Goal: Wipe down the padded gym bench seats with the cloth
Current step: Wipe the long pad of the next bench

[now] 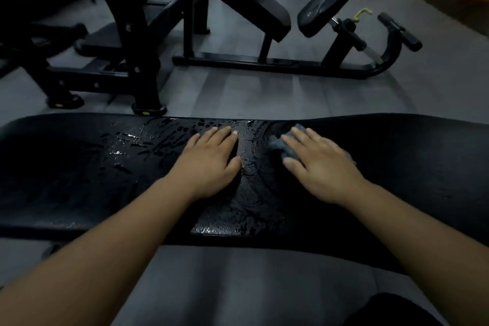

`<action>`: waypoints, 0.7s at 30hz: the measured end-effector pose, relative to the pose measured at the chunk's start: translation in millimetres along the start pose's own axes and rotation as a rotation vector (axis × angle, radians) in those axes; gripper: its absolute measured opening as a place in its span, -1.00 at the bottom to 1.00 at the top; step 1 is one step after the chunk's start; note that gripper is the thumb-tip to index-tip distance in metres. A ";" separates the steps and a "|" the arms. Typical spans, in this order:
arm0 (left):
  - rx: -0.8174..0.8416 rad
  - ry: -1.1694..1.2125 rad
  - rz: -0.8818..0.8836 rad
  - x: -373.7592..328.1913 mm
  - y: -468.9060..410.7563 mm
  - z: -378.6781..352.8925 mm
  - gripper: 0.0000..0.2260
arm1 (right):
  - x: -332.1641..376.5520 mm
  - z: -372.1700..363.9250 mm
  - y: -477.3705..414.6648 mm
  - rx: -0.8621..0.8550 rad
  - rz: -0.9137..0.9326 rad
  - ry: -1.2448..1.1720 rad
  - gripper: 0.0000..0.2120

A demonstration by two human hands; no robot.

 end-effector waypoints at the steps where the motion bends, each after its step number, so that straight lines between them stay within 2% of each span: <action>1: -0.005 0.017 0.015 -6.9 9.2 0.1 -0.46 | 5.9 -1.4 -5.5 -0.016 -0.028 0.014 -0.40; 3: -0.023 0.043 0.038 -23.3 28.4 0.7 -0.45 | 27.5 -6.5 9.1 -0.017 0.020 0.024 -0.35; 5: -0.036 0.059 0.060 -36.8 41.0 0.0 -0.39 | 46.9 -5.7 53.5 -0.027 0.180 0.002 -0.30; 7: -0.039 0.063 0.076 -48.1 45.2 -2.1 -0.36 | 38.7 -2.3 85.1 0.013 0.228 -0.039 -0.32; 10: -0.075 0.058 0.080 -62.9 47.2 -5.6 -0.37 | 17.3 0.7 71.7 -0.013 0.118 -0.035 -0.28; 13: -0.118 0.036 0.085 -65.6 50.0 -7.8 -0.34 | 41.4 -4.3 60.4 -0.071 0.024 -0.004 -0.28; 15: -0.116 0.034 0.074 -64.2 51.6 -8.2 -0.29 | 58.4 -8.4 83.1 -0.092 0.118 -0.015 -0.34; 18: -0.131 0.043 0.063 -63.9 49.8 -4.7 -0.31 | 41.2 -5.5 109.3 -0.088 0.229 0.020 -0.40; 21: -0.144 0.051 0.070 -63.0 47.1 -5.0 -0.41 | 20.4 0.8 80.4 -0.107 0.044 0.006 -0.31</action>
Point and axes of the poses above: each hand's wrist, its own y-axis away from the middle knuckle, its own z-axis out of the back of the hand, x = y × z, the point moved 5 cm from there along -y, towards the middle knuckle, and after that the axes turned 5 degrees about -x, right-handed, at the moved point
